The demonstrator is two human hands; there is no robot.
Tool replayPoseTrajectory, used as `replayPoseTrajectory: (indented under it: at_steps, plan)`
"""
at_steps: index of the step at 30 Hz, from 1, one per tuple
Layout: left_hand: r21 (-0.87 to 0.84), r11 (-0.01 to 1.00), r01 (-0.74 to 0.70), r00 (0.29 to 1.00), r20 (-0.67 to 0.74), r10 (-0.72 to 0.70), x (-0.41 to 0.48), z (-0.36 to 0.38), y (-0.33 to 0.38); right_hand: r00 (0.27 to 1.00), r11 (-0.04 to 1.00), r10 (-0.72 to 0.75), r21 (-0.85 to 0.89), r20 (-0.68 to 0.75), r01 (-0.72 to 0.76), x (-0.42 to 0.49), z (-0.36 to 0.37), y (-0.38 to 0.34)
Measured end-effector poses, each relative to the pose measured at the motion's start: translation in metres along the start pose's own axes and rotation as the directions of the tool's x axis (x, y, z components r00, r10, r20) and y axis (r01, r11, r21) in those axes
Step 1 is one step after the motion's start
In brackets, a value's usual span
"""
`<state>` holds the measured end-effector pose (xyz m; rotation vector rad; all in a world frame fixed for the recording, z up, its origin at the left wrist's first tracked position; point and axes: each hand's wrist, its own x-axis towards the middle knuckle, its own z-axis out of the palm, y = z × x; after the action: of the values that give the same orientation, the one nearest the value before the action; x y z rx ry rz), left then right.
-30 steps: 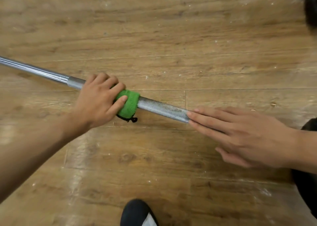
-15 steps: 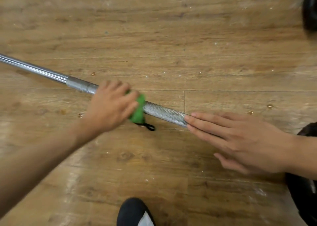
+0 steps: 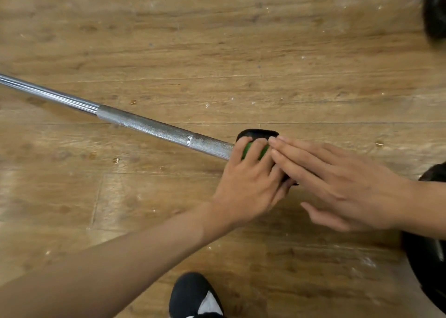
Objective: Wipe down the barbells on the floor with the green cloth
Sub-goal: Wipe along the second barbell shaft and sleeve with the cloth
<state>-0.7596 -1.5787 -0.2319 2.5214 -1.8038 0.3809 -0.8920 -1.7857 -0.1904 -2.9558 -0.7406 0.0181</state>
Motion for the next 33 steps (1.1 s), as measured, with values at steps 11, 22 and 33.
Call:
replayPoseTrajectory:
  at_steps: [11, 22, 33]
  plan:
    - [0.061, 0.988, 0.140, 0.987, 0.065, -0.144, -0.043, -0.005, -0.149, 0.999, 0.999, -0.026, 0.025, -0.035, 0.027, 0.029, -0.001, 0.012]
    - [-0.013, 0.976, 0.218, 0.975, 0.047, -0.217, -0.003, -0.010, -0.020, 0.993, 0.997, -0.056, 0.042, -0.106, 0.060, 0.028, -0.001, 0.010]
    - [-0.014, 0.996, -0.089, 0.995, -0.036, 0.089, 0.003, 0.006, -0.014, 0.984, 0.999, -0.038, 0.020, -0.174, 0.042, 0.027, -0.002, 0.011]
